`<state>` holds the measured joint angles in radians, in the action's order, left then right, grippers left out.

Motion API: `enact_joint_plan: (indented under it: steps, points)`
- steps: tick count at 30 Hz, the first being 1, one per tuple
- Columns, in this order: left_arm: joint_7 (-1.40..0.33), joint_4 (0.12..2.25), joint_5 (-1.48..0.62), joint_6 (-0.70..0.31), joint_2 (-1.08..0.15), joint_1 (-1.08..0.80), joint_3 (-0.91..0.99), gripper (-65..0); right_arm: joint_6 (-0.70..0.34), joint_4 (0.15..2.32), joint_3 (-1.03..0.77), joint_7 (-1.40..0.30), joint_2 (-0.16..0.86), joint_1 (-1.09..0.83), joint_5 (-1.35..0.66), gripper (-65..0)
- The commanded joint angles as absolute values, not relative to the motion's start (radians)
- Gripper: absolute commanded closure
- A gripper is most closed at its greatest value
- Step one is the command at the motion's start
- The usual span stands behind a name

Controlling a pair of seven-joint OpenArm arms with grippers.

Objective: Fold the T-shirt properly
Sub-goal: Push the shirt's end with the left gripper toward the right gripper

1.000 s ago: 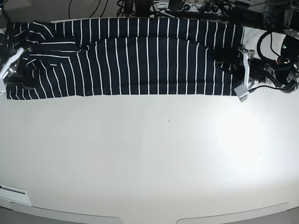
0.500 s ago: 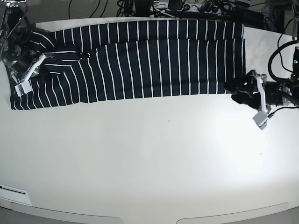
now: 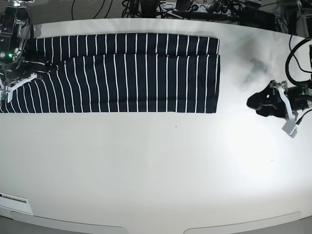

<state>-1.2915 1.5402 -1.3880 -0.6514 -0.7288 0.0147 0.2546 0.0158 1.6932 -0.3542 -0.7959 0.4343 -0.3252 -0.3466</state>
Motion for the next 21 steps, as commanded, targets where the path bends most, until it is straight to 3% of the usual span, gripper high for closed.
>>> enact_joint_plan:
  steps: [1, 5, 6, 9, 11, 14, 21]
  points:
    - [-1.279, 1.551, -1.414, -0.650, -0.738, 0.015, 0.264, -36.2, 0.019, 1.727, -0.360, -0.804, 0.443, -0.314, -0.331, 0.0]
    - [-1.280, 1.551, -1.419, -0.627, -0.689, -0.043, 0.264, -36.2, 0.018, 1.825, -0.362, -0.809, 0.438, -0.292, -0.268, 0.0]
    - [-1.282, 1.551, -1.419, -0.623, -0.679, -0.057, 0.266, -36.2, 0.017, 1.855, -0.362, -0.816, 0.439, -0.287, -0.248, -3.2]
    - [-1.280, 1.551, -1.406, -0.608, -0.641, -0.094, 0.271, -36.2, -0.001, 1.938, -0.362, -0.835, 0.450, -0.289, -0.229, -26.6]
    - [-1.251, 1.551, -1.345, -0.590, -0.613, -0.119, 0.271, -36.2, -0.022, 1.968, -0.363, -0.836, 0.454, -0.292, -0.215, -35.2]
    - [-1.160, 1.551, -1.204, -0.490, -0.578, -0.152, 0.270, -36.2, -0.033, 1.974, -0.371, -0.849, 0.471, -0.300, -0.193, -35.6]
    - [-1.153, 1.551, -1.201, -0.453, -0.474, -0.167, 0.270, -36.2, -0.059, 1.974, -0.527, -0.876, 0.485, -0.313, -0.204, -35.6]
